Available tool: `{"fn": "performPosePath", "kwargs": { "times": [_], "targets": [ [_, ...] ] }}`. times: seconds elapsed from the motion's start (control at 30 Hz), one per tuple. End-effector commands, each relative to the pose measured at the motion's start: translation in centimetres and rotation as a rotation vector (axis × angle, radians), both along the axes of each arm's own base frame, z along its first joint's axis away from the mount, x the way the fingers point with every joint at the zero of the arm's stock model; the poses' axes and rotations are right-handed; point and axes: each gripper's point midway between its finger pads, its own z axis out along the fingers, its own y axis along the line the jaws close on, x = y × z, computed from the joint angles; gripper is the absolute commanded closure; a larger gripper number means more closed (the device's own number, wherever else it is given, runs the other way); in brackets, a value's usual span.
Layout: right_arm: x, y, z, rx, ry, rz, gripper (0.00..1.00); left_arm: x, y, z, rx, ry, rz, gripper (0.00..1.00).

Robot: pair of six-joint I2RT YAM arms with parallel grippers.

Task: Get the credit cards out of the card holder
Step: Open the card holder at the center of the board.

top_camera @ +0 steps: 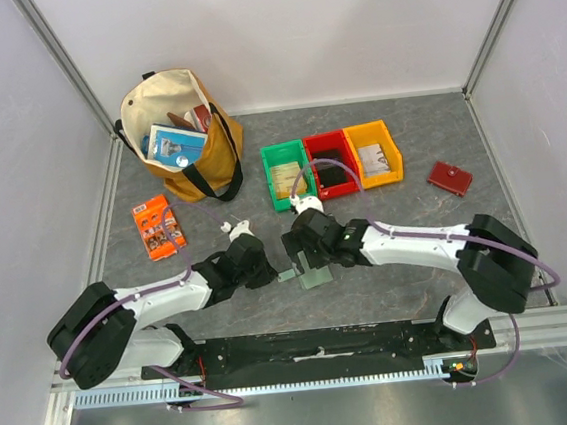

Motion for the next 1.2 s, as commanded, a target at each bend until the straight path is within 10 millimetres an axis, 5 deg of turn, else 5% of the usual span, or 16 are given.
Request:
{"fn": "performPosePath", "kwargs": {
  "times": [0.0, 0.33, 0.73, 0.93, 1.17],
  "targets": [
    [0.6, 0.1, -0.6, -0.133, -0.056, -0.008, 0.02, 0.3, -0.2, 0.4, -0.047, -0.006, 0.041, 0.98],
    [1.1, -0.4, -1.5, -0.276, -0.114, -0.013, 0.02, -0.1, -0.1, 0.5, -0.053, -0.010, 0.031, 0.98],
    [2.3, -3.8, 1.1, -0.298, -0.162, -0.081, 0.07, -0.4, 0.8, 0.5, -0.033, -0.010, 0.028, 0.98],
    [3.5, -6.5, 1.8, -0.273, -0.140, -0.126, 0.28, -0.7, 1.2, 0.5, -0.025, -0.004, 0.023, 0.98],
    [2.9, -9.1, -1.7, -0.287, -0.039, -0.136, 0.58, -0.4, 2.3, 0.4, -0.004, -0.008, 0.044, 0.98]
  ]
}}
